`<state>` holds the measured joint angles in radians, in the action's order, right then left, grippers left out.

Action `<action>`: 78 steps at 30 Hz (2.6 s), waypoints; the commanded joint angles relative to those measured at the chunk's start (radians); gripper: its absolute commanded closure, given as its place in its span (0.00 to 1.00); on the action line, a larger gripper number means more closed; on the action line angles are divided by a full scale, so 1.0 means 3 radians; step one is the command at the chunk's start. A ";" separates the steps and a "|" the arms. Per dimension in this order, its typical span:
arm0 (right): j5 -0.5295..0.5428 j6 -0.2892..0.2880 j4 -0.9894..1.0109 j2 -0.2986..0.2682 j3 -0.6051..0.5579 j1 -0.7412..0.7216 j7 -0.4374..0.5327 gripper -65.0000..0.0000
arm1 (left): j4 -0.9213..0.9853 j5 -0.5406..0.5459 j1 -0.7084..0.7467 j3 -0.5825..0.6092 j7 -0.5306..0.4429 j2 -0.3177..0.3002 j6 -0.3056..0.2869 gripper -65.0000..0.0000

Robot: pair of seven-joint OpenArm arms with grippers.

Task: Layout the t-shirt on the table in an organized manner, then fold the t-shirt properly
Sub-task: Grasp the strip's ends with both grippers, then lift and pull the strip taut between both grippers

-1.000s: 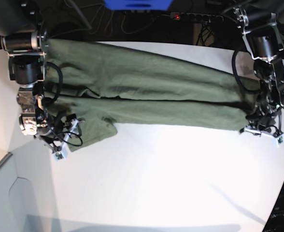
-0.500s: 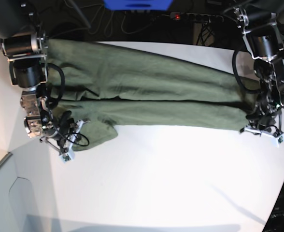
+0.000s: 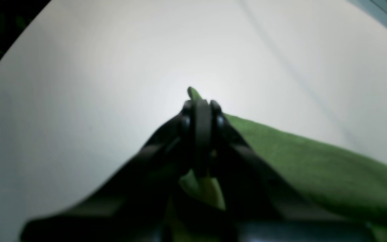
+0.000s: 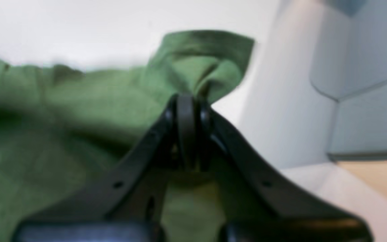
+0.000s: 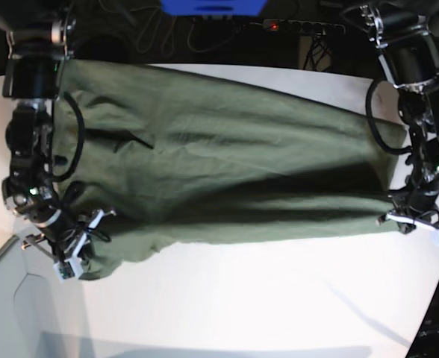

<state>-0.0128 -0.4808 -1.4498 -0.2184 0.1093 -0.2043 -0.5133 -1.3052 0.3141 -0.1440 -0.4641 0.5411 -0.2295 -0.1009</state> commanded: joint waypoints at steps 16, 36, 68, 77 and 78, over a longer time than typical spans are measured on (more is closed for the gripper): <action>0.0025 -0.0016 -0.1282 0.0398 0.0636 0.1333 0.0077 1.00 | -0.0066 0.0454 0.0196 -0.0092 -0.0113 -0.0056 -0.0019 1.00; 0.0035 -0.0026 -0.1732 0.0996 0.0687 0.2489 0.0353 1.00 | -0.0020 0.0454 0.0242 -0.0379 -0.0113 0.0026 -0.0024 1.00; 0.0020 -0.0353 -0.1425 0.1124 0.0503 0.3082 0.0890 1.00 | 0.0543 0.0449 0.0217 0.0015 -0.1065 0.0016 -0.0024 1.00; 0.0020 -0.0374 -0.1323 0.1037 0.0503 0.3082 0.0890 1.00 | 0.0548 0.0439 0.0186 0.0020 -0.1167 0.0010 -0.0024 1.00; 0.0020 -0.0374 -0.1318 0.1037 0.0503 0.3082 0.0890 1.00 | 0.0548 0.0439 0.0191 0.0020 -0.1167 0.0010 -0.0024 1.00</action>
<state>-0.0196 -0.5720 -1.8332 0.0914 0.2596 0.7101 -0.2680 -1.1263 0.4423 -0.0723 -0.4534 0.2195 -0.2111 -0.1017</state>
